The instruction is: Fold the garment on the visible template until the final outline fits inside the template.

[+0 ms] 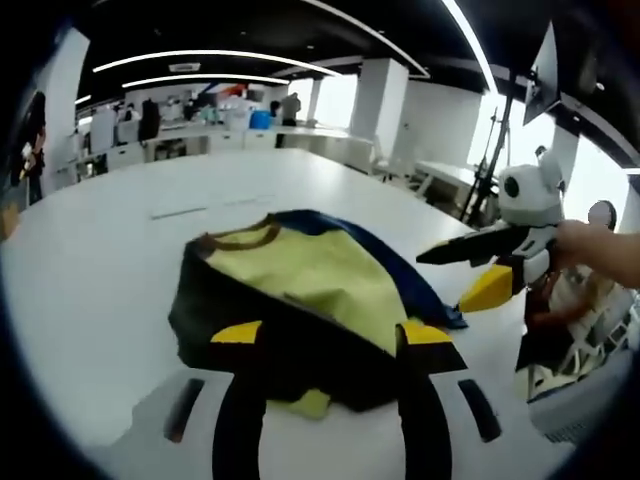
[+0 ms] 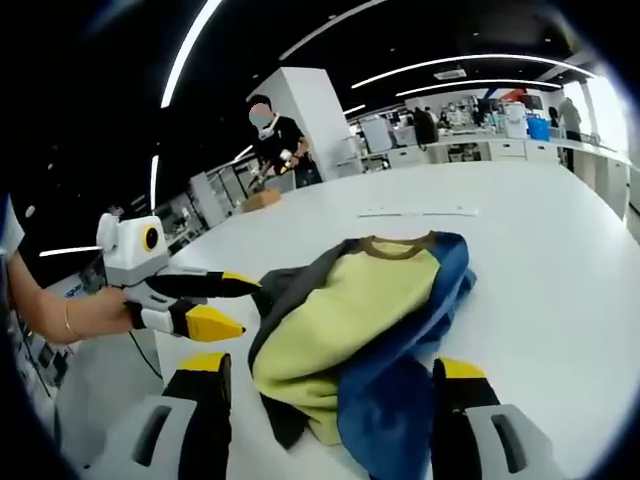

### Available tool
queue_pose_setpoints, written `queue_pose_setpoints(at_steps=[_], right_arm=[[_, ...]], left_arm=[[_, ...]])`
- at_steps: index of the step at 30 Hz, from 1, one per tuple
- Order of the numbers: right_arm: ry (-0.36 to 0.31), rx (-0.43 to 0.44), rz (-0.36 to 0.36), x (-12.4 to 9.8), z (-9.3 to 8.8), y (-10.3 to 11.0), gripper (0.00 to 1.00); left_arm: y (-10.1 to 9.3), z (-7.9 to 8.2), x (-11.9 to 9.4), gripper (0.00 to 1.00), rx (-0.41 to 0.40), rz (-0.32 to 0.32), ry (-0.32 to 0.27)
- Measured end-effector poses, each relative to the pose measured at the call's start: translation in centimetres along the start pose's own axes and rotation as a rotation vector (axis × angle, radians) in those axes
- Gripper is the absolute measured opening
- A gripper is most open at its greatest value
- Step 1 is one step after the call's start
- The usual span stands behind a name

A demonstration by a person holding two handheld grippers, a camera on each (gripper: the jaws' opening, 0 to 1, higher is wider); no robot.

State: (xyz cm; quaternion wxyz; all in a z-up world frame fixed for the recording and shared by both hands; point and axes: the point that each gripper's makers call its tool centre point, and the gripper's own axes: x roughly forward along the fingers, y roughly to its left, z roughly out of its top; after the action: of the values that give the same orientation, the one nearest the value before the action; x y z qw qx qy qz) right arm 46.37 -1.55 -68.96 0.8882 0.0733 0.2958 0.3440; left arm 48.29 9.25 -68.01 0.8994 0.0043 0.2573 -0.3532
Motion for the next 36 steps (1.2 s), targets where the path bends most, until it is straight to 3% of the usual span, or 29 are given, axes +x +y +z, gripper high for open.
queue_pose_setpoints(at_steps=[10,14,21,28,36], right_arm=[[-0.005,0.003,-0.067,-0.1,-2.7,-0.7,0.51],[0.023,-0.075,-0.12,-0.3,-3.6,-1.5,0.45],[0.069,-0.182,-0.158,-0.3,-4.7,-1.9,0.21],[0.063,-0.203,-0.182,-0.4,-4.6,-2.2,0.0],[0.054,-0.227,-0.191,-0.7,-3.8,-2.4,0.0]], left_arm=[[-1.8,-1.2,0.8,0.24,-0.021,-0.032,0.016],[-2.1,-1.8,1.1,0.18,-0.029,-0.027,0.037],[-2.3,-2.6,1.3,0.01,-0.051,-0.03,0.069],[-2.2,-2.6,0.9,0.0,-0.105,-0.035,0.06],[-2.1,-2.1,-0.1,0.0,-0.124,-0.033,0.05]])
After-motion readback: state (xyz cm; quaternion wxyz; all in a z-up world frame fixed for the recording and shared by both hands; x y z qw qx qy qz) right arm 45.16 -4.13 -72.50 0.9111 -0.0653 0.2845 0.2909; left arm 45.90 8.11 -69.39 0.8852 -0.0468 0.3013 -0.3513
